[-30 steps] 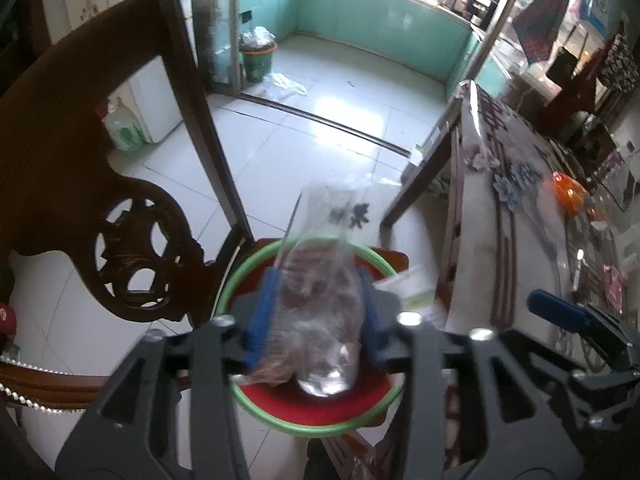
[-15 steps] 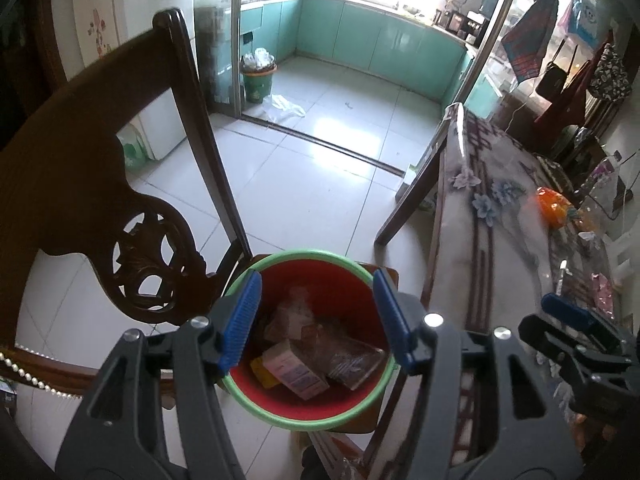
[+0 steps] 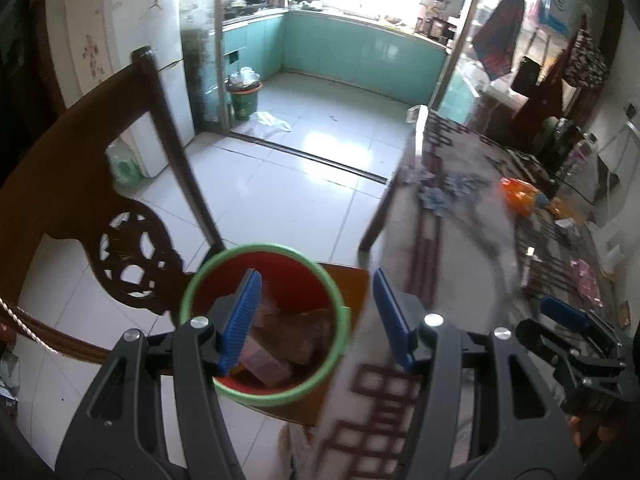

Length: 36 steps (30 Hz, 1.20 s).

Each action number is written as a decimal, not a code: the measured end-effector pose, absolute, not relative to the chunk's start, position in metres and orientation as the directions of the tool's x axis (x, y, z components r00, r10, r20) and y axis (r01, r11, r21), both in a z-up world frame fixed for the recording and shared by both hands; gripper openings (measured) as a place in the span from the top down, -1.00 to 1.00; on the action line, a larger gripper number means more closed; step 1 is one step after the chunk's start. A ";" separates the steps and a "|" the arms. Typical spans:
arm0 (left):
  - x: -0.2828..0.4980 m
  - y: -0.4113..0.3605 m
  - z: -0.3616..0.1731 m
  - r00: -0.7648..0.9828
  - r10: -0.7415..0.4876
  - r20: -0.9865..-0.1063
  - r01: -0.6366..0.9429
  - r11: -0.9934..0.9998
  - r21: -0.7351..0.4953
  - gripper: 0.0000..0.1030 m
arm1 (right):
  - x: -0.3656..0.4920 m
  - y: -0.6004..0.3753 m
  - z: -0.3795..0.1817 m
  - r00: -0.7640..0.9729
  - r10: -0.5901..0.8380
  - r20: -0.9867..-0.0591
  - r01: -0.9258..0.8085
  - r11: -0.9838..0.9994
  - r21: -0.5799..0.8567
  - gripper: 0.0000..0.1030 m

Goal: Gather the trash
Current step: 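Move both tools back over the table toward the pink wrapper and dark pack, then grasp the pink wrapper with the right tool while the left tool grasps the dark pack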

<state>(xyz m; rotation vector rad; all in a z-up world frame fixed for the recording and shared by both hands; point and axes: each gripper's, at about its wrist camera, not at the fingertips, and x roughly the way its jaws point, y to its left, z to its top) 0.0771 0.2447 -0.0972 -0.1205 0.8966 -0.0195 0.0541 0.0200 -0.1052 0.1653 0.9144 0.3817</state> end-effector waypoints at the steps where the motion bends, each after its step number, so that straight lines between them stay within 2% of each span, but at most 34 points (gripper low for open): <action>1: 0.075 0.235 -0.096 0.627 -0.071 -0.776 -0.026 0.993 -0.113 -0.08 | 0.049 0.009 -0.104 0.555 0.384 -0.738 -0.251 0.923 0.292 -0.47; 7: 0.054 0.137 -0.098 0.609 -0.154 -0.778 0.058 0.987 -0.150 -0.08 | 0.015 -0.075 -0.104 0.575 0.319 -0.753 -0.219 0.947 0.234 -0.50; 14: 0.022 0.045 -0.112 0.575 -0.202 -0.793 0.116 0.979 -0.165 -0.08 | -0.010 -0.195 -0.132 0.559 0.231 -0.797 -0.105 0.972 0.208 -0.50; 21: 0.007 0.004 -0.114 0.556 -0.177 -0.812 0.112 0.984 -0.138 -0.08 | 0.010 -0.305 -0.148 0.544 0.085 -0.835 -0.001 0.995 0.101 -0.50; 27: 0.010 -0.014 -0.114 0.553 -0.155 -0.819 0.104 0.988 -0.116 -0.08 | 0.058 -0.366 -0.163 0.499 -0.028 -0.866 -0.002 0.999 -0.033 -0.50; 34: 0.020 -0.032 -0.117 0.539 -0.135 -0.831 0.107 0.990 -0.091 -0.08 | 0.101 -0.382 -0.203 0.420 -0.044 -0.907 -0.079 0.993 -0.085 -0.50; 36: 0.026 -0.035 -0.119 0.531 -0.127 -0.838 0.102 0.991 -0.085 -0.08 | 0.113 -0.383 -0.212 0.405 -0.013 -0.914 -0.094 0.994 -0.056 -0.50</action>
